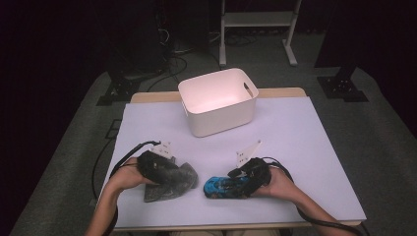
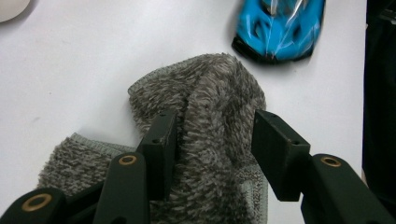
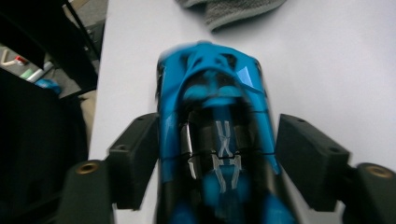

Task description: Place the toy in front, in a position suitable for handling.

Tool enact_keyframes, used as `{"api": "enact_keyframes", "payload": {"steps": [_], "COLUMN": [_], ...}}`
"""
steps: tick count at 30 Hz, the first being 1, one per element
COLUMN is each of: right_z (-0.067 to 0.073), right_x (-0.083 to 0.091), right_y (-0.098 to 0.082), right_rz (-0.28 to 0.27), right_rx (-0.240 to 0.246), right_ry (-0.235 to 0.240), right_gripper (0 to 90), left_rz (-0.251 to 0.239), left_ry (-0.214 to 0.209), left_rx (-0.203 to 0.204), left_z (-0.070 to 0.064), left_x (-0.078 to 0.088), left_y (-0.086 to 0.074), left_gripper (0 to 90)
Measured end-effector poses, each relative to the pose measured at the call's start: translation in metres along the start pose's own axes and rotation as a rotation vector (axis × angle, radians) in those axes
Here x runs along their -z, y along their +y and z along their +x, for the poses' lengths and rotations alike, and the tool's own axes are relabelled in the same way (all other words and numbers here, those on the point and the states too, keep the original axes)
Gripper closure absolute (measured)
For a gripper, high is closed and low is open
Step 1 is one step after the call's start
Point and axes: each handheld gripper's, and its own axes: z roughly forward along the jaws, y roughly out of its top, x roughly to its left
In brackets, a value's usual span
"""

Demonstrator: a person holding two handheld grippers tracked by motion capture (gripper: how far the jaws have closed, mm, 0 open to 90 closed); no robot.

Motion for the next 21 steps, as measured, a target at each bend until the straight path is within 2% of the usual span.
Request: {"api": "enact_keyframes", "payload": {"steps": [1,3,6,10,18,21], "right_z": [0.002,0.004,0.005,0.005,-0.001,-0.004], "right_x": [-0.001,-0.004,-0.004,-0.004,0.004,0.006], "right_y": [-0.002,-0.007,-0.010,-0.009,-0.009,-0.008], "right_rz": [0.001,0.025,0.005,0.005,-0.033,-0.031], "right_rx": [0.004,0.013,0.008,0.018,-0.002,-0.001], "right_ry": [-0.022,-0.039,-0.032,-0.029,-0.012,-0.011], "right_gripper": [32.2,29.3,29.2,27.4,25.9,24.4], "left_rz": [0.001,0.005,0.000,-0.005,-0.041,-0.057], "left_ry": [-0.002,-0.004,-0.007,-0.001,0.008,0.011], "left_rx": [0.001,0.002,0.002,-0.001,0.015,0.016], "left_z": [0.000,-0.001,-0.003,-0.004,-0.005,-0.005], "left_x": [-0.001,-0.002,-0.003,-0.002,-0.002,-0.002], "left_y": [0.000,-0.001,-0.001,0.000,-0.003,-0.004], "left_gripper": [49.7,48.4,47.1,44.3,40.0,39.0]}}
